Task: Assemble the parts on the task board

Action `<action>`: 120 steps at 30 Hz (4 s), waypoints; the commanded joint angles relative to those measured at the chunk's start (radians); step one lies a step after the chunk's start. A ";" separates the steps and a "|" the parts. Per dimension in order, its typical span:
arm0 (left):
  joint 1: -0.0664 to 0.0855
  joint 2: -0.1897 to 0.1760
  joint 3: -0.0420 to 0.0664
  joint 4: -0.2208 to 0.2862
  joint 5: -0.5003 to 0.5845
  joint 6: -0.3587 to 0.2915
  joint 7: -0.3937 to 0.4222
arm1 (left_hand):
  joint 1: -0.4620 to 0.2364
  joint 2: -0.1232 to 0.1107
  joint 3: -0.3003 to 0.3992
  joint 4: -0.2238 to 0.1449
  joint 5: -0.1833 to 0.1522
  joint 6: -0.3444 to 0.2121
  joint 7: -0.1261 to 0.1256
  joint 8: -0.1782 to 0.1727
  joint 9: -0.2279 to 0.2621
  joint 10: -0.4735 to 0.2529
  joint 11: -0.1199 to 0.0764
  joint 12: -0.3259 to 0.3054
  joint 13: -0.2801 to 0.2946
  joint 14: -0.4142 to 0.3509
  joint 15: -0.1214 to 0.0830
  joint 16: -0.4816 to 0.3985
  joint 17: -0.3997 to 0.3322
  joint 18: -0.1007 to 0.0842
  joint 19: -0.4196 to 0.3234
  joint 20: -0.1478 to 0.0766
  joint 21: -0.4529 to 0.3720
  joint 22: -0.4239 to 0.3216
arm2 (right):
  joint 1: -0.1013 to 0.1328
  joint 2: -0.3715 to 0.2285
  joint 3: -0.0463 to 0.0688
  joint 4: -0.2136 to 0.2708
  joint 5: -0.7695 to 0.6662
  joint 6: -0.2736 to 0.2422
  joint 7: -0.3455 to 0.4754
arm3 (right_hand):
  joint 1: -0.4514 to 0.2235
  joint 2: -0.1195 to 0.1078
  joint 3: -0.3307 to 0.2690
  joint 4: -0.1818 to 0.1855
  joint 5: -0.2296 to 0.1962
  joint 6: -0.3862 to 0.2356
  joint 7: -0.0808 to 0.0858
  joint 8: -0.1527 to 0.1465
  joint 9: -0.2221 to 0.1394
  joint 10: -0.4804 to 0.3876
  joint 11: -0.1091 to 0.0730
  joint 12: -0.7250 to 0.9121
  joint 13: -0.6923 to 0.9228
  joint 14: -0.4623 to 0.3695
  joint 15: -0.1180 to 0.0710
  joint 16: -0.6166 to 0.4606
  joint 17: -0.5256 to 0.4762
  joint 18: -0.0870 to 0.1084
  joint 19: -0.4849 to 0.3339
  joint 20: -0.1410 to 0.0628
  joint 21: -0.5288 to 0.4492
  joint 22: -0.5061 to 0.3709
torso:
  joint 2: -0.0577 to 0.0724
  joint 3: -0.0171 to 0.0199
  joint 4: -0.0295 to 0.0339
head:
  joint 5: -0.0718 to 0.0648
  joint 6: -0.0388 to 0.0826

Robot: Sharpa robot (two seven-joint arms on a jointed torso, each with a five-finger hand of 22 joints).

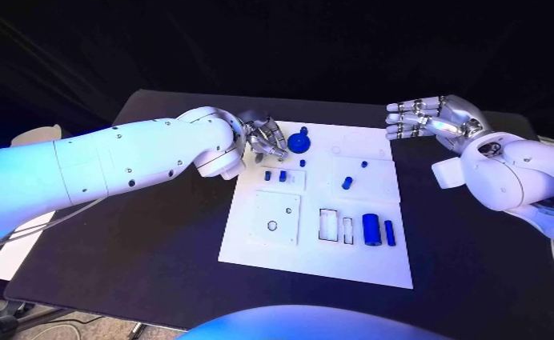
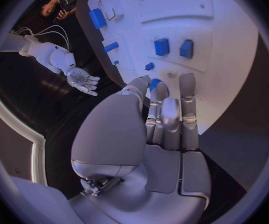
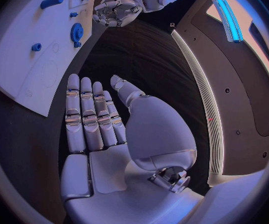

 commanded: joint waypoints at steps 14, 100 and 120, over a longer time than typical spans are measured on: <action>-0.028 0.081 -0.007 -0.072 -0.432 -0.009 0.331 | 0.022 -0.044 0.028 -0.048 -0.222 0.180 -0.015 -0.212 -0.206 0.082 0.022 -0.282 -0.339 0.105 0.019 0.056 0.000 0.005 0.161 0.012 -0.014 -0.015 | -0.002 0.005 0.000 0.002 -0.001 0.015 0.005 | -0.007 -0.003 0.006 0.001 0.004 -0.001 0.003 -0.004 -0.001 -0.004 -0.001 -0.002 -0.001 -0.001 0.002 -0.002 -0.002 0.006 0.007 -0.003 -0.004 -0.001 | 0.002 0.0008 -0.0049 | -0.009 0.018; -0.062 0.172 -0.008 -0.179 -0.556 0.082 0.239 | 0.021 -0.017 0.328 -0.161 -0.231 0.344 0.022 -0.341 -0.307 0.289 0.020 -0.449 -0.467 0.248 0.015 0.292 0.248 -0.090 0.359 0.006 0.500 0.490 | -0.002 0.015 0.000 0.001 -0.001 0.023 0.010 | -0.010 0.000 0.009 0.004 0.005 0.000 0.004 -0.004 -0.001 -0.004 -0.001 -0.002 -0.001 0.000 0.002 -0.002 -0.005 0.006 0.009 -0.003 -0.007 -0.003 | 0.001 0.0003 -0.0024 | -0.010 0.005; -0.058 0.092 0.023 -0.081 -0.523 -0.009 0.248 | 0.005 -0.018 0.330 -0.165 -0.233 0.358 0.019 -0.341 -0.308 0.306 0.017 -0.456 -0.465 0.248 0.011 0.291 0.243 -0.091 0.362 0.003 0.508 0.499 | -0.002 0.014 0.000 0.000 -0.001 0.023 0.013 | -0.011 0.000 0.009 0.005 0.005 0.000 0.004 -0.003 -0.001 -0.004 -0.001 -0.002 -0.001 0.000 0.002 -0.001 -0.005 0.006 0.010 -0.003 -0.007 -0.004 | 0.001 0.0004 -0.0010 | -0.006 0.012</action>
